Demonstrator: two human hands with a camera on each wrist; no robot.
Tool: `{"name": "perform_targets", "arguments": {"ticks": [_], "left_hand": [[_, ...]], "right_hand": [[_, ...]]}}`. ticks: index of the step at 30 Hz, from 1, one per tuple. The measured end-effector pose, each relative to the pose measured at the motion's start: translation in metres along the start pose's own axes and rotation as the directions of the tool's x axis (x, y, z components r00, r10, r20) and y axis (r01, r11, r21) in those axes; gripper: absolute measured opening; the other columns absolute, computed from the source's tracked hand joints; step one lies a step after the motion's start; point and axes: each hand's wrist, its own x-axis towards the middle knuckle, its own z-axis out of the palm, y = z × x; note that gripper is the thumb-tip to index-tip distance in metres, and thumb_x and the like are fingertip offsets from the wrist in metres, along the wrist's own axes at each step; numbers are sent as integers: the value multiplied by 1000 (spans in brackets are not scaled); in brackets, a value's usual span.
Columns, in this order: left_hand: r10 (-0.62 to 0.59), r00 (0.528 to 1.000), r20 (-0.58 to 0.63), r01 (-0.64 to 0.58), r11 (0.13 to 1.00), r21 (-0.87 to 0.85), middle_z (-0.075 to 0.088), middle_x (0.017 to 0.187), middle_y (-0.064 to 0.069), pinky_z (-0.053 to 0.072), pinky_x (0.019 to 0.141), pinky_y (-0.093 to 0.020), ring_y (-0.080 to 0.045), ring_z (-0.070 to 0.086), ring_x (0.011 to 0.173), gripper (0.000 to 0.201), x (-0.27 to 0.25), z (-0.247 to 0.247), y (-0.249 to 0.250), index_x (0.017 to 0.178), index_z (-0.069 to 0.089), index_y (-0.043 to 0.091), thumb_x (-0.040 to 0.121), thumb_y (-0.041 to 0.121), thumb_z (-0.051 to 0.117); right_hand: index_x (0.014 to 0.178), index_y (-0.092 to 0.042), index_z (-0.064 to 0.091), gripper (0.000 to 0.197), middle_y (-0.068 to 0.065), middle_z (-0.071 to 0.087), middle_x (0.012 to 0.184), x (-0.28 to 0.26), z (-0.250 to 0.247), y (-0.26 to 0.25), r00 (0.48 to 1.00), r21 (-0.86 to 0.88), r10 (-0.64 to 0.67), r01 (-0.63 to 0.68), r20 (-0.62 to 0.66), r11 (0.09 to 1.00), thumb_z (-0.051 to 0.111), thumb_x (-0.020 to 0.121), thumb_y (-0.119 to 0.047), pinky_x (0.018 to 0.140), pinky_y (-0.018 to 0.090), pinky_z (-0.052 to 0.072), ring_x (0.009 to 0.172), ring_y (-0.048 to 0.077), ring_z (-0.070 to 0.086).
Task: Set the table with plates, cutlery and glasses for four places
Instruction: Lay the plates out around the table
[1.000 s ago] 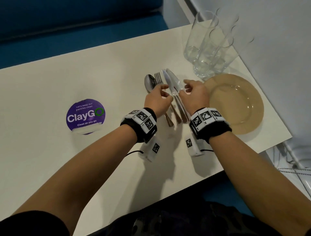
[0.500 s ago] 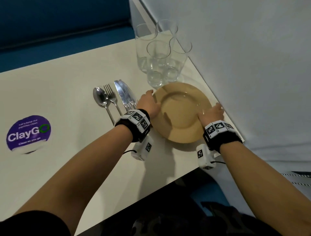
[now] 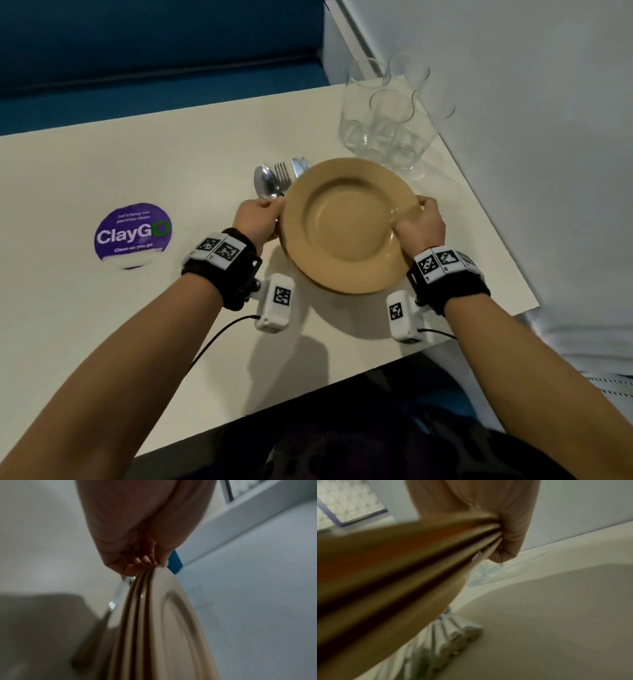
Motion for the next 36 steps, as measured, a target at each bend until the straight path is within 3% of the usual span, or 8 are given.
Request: {"name": "perform_targets", "arguments": {"ticks": [3, 6, 10, 14, 20, 30, 33, 36], "left_hand": [[-25, 999, -48, 18, 990, -141, 62, 77, -1, 43, 44, -11, -12, 50, 60, 16, -11, -62, 4, 95, 68, 11, 92, 25, 60], [-19, 994, -111, -4, 977, -211, 62, 56, 7, 38, 41, -12, -5, 48, 41, 18, -22, -131, 5, 97, 68, 8, 90, 25, 63], [-4, 988, -155, -33, 972, -234, 55, 39, 9, 40, 39, -14, -4, 42, 29, 24, -34, -201, 0, 99, 65, 3, 90, 26, 63], [11, 993, -117, -34, 980, -195, 59, 50, 10, 44, 45, -14, -2, 50, 39, 18, -43, -242, -13, 81, 61, 15, 92, 29, 60], [-23, 993, -116, 17, 998, -53, 65, 73, 1, 50, 49, -16, -9, 59, 56, 13, -51, -277, -49, 101, 63, 12, 92, 22, 61], [-74, 988, -136, 106, 963, 247, 69, 91, -9, 55, 73, -32, -20, 63, 81, 15, -62, -271, -104, 92, 65, 16, 87, 31, 65], [-38, 952, -304, 37, 999, -8, 70, 93, -12, 57, 69, -21, -14, 64, 74, 25, -59, -284, -99, 102, 67, 7, 96, 27, 54], [-89, 960, -266, 10, 959, -284, 68, 85, -9, 58, 67, -21, -16, 65, 71, 32, -60, -302, -91, 112, 63, 3, 101, 24, 42]], "right_hand": [[128, -16, 46, 49, 5, 59, 114, -24, 39, -32, 999, 35, -26, 24, 47, 999, 61, 81, -12, 78, 25, 42, 92, 21, 53], [123, -14, 51, 54, 2, 61, 111, -57, 87, -60, 995, 98, -17, 7, 99, 995, 64, 71, -18, 84, 31, 50, 94, 22, 59], [112, -14, 61, 39, 2, 69, 96, -90, 136, -80, 970, 187, -2, -44, 242, 981, 64, 72, -17, 63, 27, 53, 75, 17, 65], [107, -14, 61, 36, 2, 67, 99, -107, 159, -96, 983, 200, -34, -3, 182, 980, 67, 74, -26, 85, 32, 51, 87, 21, 64], [117, -6, 53, 38, 0, 56, 97, -107, 155, -117, 989, 229, -145, 145, -18, 962, 64, 85, -24, 72, 19, 38, 87, 16, 54], [116, -12, 55, 37, 1, 60, 101, -133, 190, -101, 984, 151, -105, 83, 141, 985, 65, 83, -25, 83, 29, 45, 90, 19, 56], [116, -12, 54, 38, 1, 59, 99, -146, 208, -97, 978, 127, -98, 75, 186, 989, 67, 82, -25, 83, 35, 49, 89, 20, 57], [114, -11, 53, 38, 3, 59, 100, -159, 227, -101, 970, 102, -98, 76, 223, 992, 67, 83, -28, 80, 33, 48, 87, 22, 57]]}}
